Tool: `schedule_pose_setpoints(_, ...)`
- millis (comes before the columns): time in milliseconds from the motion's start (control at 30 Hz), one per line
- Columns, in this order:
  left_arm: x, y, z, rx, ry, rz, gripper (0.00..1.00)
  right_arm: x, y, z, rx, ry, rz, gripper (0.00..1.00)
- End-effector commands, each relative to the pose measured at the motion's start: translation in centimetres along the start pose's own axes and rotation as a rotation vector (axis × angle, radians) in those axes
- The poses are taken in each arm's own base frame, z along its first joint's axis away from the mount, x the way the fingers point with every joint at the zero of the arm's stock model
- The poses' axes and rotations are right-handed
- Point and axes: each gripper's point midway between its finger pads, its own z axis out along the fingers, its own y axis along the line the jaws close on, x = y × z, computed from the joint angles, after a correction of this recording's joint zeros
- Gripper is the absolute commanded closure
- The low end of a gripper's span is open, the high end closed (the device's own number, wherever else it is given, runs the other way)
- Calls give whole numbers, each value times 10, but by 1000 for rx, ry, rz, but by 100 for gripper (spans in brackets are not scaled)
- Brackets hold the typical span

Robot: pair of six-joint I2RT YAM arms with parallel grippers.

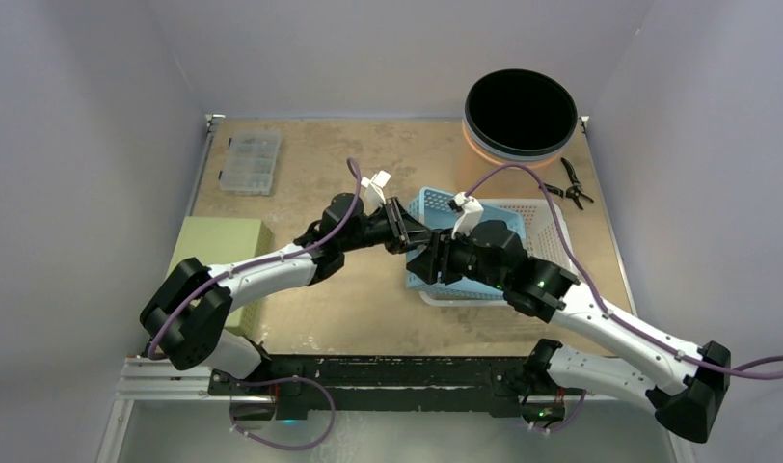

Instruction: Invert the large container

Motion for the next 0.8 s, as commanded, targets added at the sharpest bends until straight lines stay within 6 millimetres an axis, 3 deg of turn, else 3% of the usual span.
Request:
schedule_pose_setpoints(0,-10,-52,1,163,-20,105,100,-36,10,-28,0,-142,-29,48)
schedule_pose_setpoints(233,-16,-92,0,263,-18,180,100,-77,19,-72,9,-306,-64,36)
schedule_pose_setpoints(367,-20,-115,-2,299,-15,235,100,-105,35,-115,-50,-444,-67,35)
schedule_pose_setpoints(533,-28,-147,-9,337,-32,314,100,-134,37,-168,-55,-630,-31,33)
schedule_pose_setpoints(600,-35,-150,-13,293,-64,362,100,-141,39,-185,-65,-675,-27,31)
schedule_pose_setpoints(767,-60,-159,-37,152,-183,498,100,-143,38,-194,-62,-690,-24,30)
